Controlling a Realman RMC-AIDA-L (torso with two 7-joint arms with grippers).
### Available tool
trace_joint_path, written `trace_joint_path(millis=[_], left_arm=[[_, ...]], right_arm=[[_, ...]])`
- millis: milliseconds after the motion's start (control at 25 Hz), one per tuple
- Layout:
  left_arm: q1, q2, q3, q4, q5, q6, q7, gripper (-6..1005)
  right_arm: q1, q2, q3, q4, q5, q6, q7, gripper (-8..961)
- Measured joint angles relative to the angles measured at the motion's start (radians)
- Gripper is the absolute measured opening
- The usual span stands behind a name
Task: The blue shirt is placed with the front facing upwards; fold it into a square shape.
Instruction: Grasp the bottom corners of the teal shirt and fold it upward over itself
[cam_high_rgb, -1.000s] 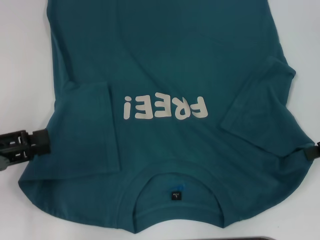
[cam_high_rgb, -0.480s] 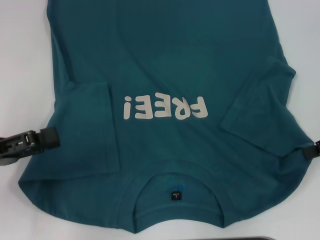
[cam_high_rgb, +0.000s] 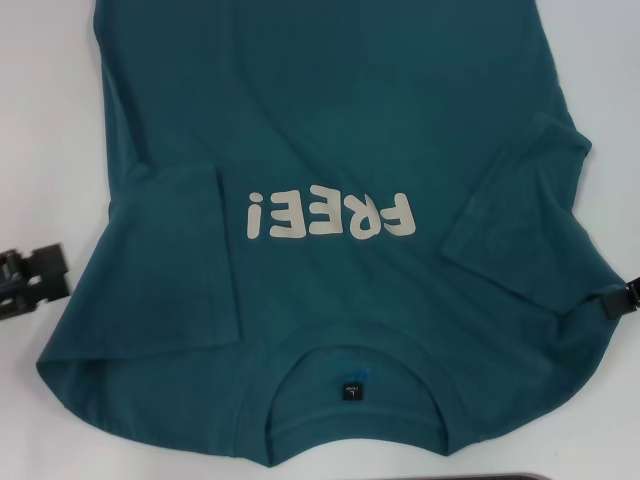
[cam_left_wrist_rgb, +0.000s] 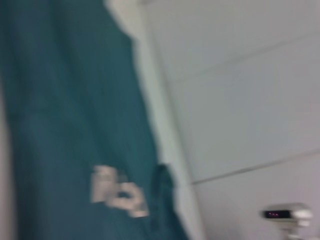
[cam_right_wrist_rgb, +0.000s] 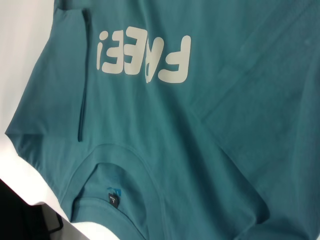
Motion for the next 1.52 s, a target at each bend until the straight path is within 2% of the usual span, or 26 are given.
trace_joint_path(millis=[160,280,400,480,680,800,1080,1280,1520], left_arm=[[0.045,0.011,0.004,-0.089,0.030,-0.037,-0.009,823],[0.080,0.001,0.003,-0.153,0.032,-0.036,0.078,819],[0.096,-0.007,0.008,-0.170,0.052,-0.048,0.134,815],[0.097,-0.014,0.009,-0.169,0.075,-0.052,0.169,812],[0.097,-0.052,0.018,-0.175,0.117,-0.087,0.237,804],[0.096,-0.067,0.028,-0.185,0.120,-0.108,0.248,798],[0.098,-0.076,0.022,-0.200,0.116,-0.152,0.250,784],[0.092,-0.091,0.052,-0.200,0.119,-0.190,0.252,774],[0.091,-0.093,0.074,-0.200,0.120,-0.199,0.249,763]], right_arm=[[0.000,0.000,0.000,0.000,0.000,0.000,0.000,34],[-0.002,0.001,0.000,0.000,0.000,0.000,0.000,34],[-0.005,0.002,0.003,-0.001,0.000,0.000,0.000,34],[-0.005,0.002,0.004,-0.003,0.000,-0.001,0.000,34],[-0.002,0.002,0.006,0.000,0.000,0.000,0.000,34],[-0.001,0.002,0.003,0.000,0.000,-0.001,0.000,34],[-0.004,0.002,0.007,0.000,0.000,0.000,0.000,35],[-0.006,0.002,0.008,-0.001,0.000,0.000,-0.001,35],[-0.006,0.001,0.009,-0.004,0.000,-0.004,0.000,35]])
